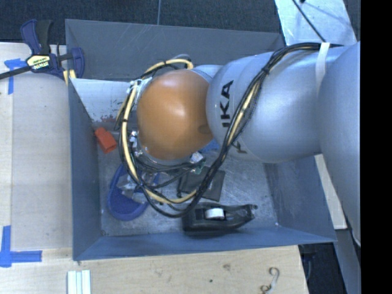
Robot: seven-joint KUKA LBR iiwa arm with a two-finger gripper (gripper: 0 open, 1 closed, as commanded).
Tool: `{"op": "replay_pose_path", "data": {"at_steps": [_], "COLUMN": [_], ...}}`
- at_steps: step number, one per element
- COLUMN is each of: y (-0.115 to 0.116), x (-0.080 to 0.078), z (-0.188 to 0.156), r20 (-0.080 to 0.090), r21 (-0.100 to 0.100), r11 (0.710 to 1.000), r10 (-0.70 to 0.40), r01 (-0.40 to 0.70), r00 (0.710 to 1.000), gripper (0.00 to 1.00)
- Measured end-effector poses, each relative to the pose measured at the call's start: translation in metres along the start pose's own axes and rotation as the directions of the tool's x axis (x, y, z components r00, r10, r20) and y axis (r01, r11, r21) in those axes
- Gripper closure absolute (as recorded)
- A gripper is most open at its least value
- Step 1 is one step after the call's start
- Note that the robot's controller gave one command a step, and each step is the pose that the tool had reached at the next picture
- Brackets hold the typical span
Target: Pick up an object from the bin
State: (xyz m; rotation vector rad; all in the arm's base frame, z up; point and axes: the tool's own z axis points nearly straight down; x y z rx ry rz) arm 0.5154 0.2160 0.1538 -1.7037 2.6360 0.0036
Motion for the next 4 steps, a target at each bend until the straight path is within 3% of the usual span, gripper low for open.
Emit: {"op": "replay_pose_path", "data": {"at_steps": [1,2,3,4], "y": [-0.001,-0.031,-0.032,-0.016], "x": [0.001,-0.015,-0.018,-0.035], "z": [0.001,0.082,0.074,-0.053], "r20": [-0.002,-0.004,0.005,0.006], "r21": [0.0,-0.002,0.005,0.007], "r11": [1.0,0.999,0.999,1.0], "r10": [0.002,0.036,0.036,0.014], "r01": [-0.002,-0.036,-0.036,-0.014], "r00": [1.0,0.999,0.999,1.0], "gripper": [0.0,0.0,1.0,1.0]}}
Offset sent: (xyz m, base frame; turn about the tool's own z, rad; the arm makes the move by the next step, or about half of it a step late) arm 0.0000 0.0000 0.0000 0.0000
